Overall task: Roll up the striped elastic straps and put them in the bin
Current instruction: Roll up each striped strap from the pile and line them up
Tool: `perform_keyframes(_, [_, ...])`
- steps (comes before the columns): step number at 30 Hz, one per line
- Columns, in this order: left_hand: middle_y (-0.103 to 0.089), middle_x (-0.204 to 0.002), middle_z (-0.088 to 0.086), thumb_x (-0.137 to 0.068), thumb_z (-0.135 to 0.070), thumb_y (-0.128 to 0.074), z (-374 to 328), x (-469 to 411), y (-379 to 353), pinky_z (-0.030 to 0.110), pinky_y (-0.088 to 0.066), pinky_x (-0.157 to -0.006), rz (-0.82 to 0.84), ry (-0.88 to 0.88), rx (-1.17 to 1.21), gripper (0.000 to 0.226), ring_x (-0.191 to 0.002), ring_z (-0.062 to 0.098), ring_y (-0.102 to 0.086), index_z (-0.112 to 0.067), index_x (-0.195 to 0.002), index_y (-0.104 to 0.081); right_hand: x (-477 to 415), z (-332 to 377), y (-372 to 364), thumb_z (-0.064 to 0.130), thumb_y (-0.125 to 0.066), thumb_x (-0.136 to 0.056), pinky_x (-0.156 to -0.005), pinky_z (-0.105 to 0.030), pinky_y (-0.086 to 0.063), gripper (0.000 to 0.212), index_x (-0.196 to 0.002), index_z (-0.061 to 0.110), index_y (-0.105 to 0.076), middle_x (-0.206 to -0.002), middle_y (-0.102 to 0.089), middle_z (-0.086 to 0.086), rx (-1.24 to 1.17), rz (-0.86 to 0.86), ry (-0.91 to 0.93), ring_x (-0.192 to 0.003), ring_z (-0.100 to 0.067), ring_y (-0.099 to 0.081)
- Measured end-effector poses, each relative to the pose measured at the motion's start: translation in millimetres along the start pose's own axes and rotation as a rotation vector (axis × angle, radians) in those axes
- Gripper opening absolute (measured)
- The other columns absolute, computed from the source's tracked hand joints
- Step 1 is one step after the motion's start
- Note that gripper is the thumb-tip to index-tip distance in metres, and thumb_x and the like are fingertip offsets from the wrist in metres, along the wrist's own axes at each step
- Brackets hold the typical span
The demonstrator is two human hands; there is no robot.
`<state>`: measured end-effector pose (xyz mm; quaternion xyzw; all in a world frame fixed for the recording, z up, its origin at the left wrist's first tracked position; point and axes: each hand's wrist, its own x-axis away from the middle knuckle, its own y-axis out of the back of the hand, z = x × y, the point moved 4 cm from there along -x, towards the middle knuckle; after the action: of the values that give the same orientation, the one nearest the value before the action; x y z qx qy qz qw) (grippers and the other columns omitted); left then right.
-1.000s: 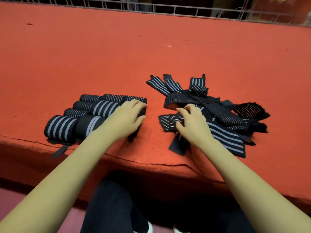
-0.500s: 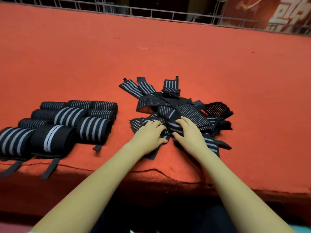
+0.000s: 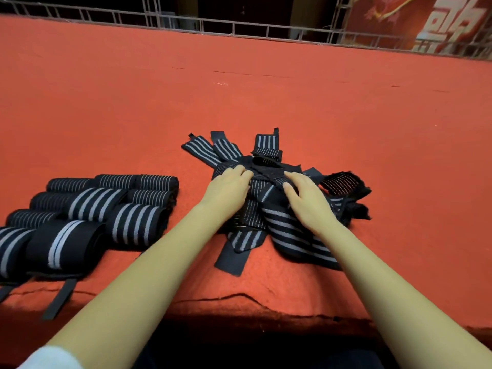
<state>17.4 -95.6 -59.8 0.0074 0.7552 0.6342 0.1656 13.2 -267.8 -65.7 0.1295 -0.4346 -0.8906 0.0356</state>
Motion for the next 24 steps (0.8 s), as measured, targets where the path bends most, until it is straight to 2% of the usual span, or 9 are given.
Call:
perform_keyframes(3, [-0.05, -0.126, 0.009, -0.102, -0.019, -0.037, 5, -33, 5, 0.046, -0.045, -0.093, -0.012, 0.019, 0.003, 0.032, -0.117, 0.03, -0.048, -0.009, -0.129, -0.05, -26, 5, 2, 0.029, -0.038, -0.103, -0.111, -0.029, -0.025, 0.044, -0.145, 0.014, -0.041, -0.149, -0.042, -0.002, 0.009, 0.04, -0.002, -0.138, -0.017, -0.036])
perform_keyframes(7, [-0.052, -0.127, 0.013, -0.102, -0.015, -0.034, 22, -82, 7, 0.046, -0.043, -0.094, -0.027, 0.091, 0.027, 0.031, -0.116, 0.032, -0.048, -0.006, -0.126, -0.052, -71, 9, 1, 0.026, -0.036, -0.103, -0.11, -0.032, -0.028, 0.044, -0.145, 0.014, -0.04, -0.15, -0.041, -0.005, 0.047, 0.066, -0.001, -0.138, -0.02, -0.037])
perform_keyframes(13, [-0.05, -0.129, 0.012, -0.103, -0.02, -0.038, 36, -136, -14, 0.044, -0.043, -0.092, 0.009, 0.095, 0.074, 0.033, -0.116, 0.032, -0.049, -0.011, -0.132, -0.049, -133, -16, -10, 0.022, -0.034, -0.103, -0.104, -0.034, -0.035, 0.039, -0.14, 0.017, -0.047, -0.143, -0.049, -0.008, 0.092, 0.208, -0.096, -0.131, -0.027, -0.044])
perform_keyframes(17, [-0.048, -0.131, 0.013, -0.1, -0.04, -0.045, 41, -155, -48, 0.045, -0.04, -0.102, 0.176, 0.115, 0.156, 0.048, -0.122, 0.033, -0.046, -0.021, -0.143, -0.039, -151, -37, -18, 0.036, -0.035, -0.103, -0.102, -0.036, -0.038, 0.038, -0.13, 0.019, -0.057, -0.132, -0.058, -0.003, -0.044, 0.265, -0.135, -0.123, -0.024, -0.051])
perform_keyframes(20, [-0.048, -0.128, 0.011, -0.096, -0.043, -0.051, 39, -155, -72, 0.044, -0.039, -0.104, 0.287, 0.119, 0.181, 0.049, -0.123, 0.031, -0.045, -0.024, -0.141, -0.044, -154, -47, -27, 0.043, -0.034, -0.102, -0.101, -0.04, -0.04, 0.05, -0.115, 0.004, -0.063, -0.12, -0.065, -0.013, -0.147, 0.23, -0.146, -0.114, -0.028, -0.057])
perform_keyframes(22, [-0.05, -0.123, 0.01, -0.097, -0.033, -0.054, 37, -154, -74, 0.04, -0.04, -0.101, 0.209, 0.106, 0.191, 0.037, -0.119, 0.028, -0.046, -0.019, -0.131, -0.056, -154, -50, -30, 0.045, -0.033, -0.102, -0.098, -0.04, -0.041, 0.058, -0.111, -0.004, -0.063, -0.115, -0.065, -0.021, -0.149, 0.195, -0.15, -0.109, -0.034, -0.058])
perform_keyframes(24, [-0.049, -0.12, 0.009, -0.098, -0.023, -0.053, 34, -152, -69, 0.036, -0.039, -0.097, 0.074, 0.061, 0.157, 0.027, -0.118, 0.027, -0.043, -0.013, -0.121, -0.062, -155, -51, -29, 0.044, -0.034, -0.102, -0.088, -0.039, -0.045, 0.061, -0.108, -0.01, -0.062, -0.104, -0.067, -0.026, -0.172, 0.136, -0.149, -0.098, -0.038, -0.061])
